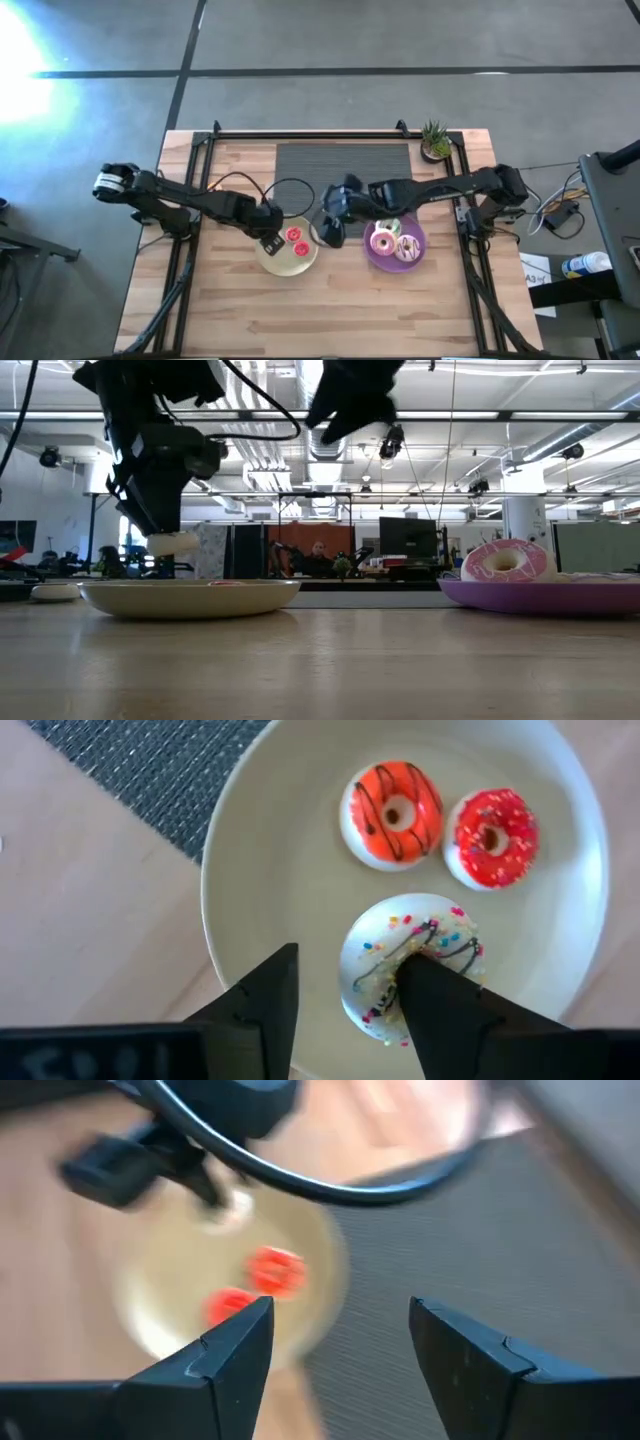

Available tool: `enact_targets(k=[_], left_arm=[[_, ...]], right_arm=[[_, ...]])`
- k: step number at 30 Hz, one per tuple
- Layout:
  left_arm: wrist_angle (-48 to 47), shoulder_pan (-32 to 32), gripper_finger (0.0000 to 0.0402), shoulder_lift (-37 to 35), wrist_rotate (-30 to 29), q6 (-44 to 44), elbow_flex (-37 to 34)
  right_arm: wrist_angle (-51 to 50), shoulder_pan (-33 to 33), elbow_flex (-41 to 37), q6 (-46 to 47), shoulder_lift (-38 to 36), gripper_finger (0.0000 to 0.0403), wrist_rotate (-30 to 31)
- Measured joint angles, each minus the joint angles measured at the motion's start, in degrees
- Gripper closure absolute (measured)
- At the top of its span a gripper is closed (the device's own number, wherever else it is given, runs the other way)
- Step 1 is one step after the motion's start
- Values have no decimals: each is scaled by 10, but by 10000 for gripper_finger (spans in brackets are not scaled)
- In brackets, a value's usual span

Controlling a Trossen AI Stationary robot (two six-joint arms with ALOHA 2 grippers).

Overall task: Pick & Place donuts
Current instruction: Put the small white donut on the white plate

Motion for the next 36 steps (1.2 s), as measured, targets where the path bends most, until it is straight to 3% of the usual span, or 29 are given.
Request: enact_targets(k=[3,5,13,21,30,36], left_arm=[[13,-7,260,-8,-1,-6,-10],[25,-8,260,-13,1,-33,-25],[191,-8,260,-71,49,-154,-120],[209,-8,260,-114,43,-203,-167],[214,-8,260,-124,46,-197,-167],[214,-8,260,-138,49,-185,-167]], right_arm=[[119,-21,-53,8,1,177,-93],[191,-27,-84,17,1,177,-118],[388,-29,-155,74,20,177,-114],[415,-29,-123,137,114,177,-144],[420,-24,-14,87,207,177,-153],[418,-25,6,87,233,177,-152]])
